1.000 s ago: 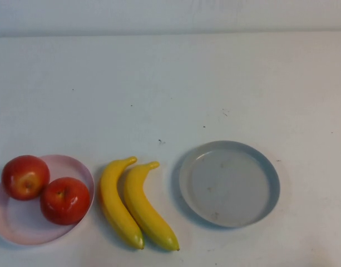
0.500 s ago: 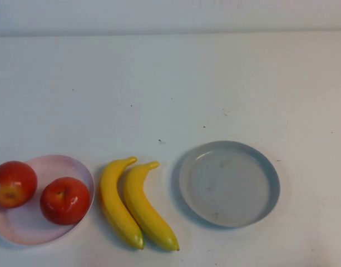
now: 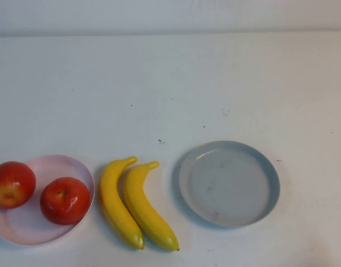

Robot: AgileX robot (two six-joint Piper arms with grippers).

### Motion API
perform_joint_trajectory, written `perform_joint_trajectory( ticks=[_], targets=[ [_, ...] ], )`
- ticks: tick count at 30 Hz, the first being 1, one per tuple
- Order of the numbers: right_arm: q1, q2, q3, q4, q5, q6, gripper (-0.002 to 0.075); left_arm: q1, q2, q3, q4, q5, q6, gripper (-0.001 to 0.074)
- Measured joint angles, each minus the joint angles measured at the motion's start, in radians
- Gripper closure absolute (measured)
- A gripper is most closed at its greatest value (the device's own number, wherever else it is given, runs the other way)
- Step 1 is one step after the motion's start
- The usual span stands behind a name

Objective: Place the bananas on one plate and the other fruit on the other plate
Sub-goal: Put another type of fruit in the right plate

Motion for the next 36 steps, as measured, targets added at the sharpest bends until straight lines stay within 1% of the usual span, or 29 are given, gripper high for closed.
perform_joint_trajectory(
  ticks=[10, 13, 15, 20, 25, 27, 30, 34, 36],
  targets=[
    [0.0, 0.0, 0.0, 0.0, -0.002, 0.0, 0.0743, 0.0, 0.0, 0.0, 0.0, 0.0, 0.0, 0.0738],
    [0.0, 0.0, 0.0, 0.034, -0.046, 0.0, 0.0743, 0.0, 0.0, 0.0, 0.0, 0.0, 0.0, 0.0738],
    [0.0, 0.0, 0.0, 0.126, -0.107, 0.0, 0.0743, 0.0, 0.0, 0.0, 0.0, 0.0, 0.0, 0.0738],
    [0.0, 0.0, 0.0, 0.479, -0.235, 0.0, 0.0743, 0.0, 0.0, 0.0, 0.0, 0.0, 0.0, 0.0738],
    [0.0, 0.0, 0.0, 0.667, -0.288, -0.002, 0.0743, 0.0, 0.0, 0.0, 0.0, 0.0, 0.0, 0.0738],
    [0.0, 0.0, 0.0, 0.715, -0.261, -0.002, 0.0743, 0.0, 0.0, 0.0, 0.0, 0.0, 0.0, 0.0738],
    [0.0, 0.035, -0.039, 0.745, -0.159, -0.001, 0.0743, 0.0, 0.0, 0.0, 0.0, 0.0, 0.0, 0.0738],
    [0.0, 0.196, -0.167, 0.731, 0.031, -0.001, 0.0743, 0.0, 0.0, 0.0, 0.0, 0.0, 0.0, 0.0738],
    [0.0, 0.308, -0.247, 0.686, 0.142, -0.001, 0.0743, 0.0, 0.0, 0.0, 0.0, 0.0, 0.0, 0.0738]
  ],
)
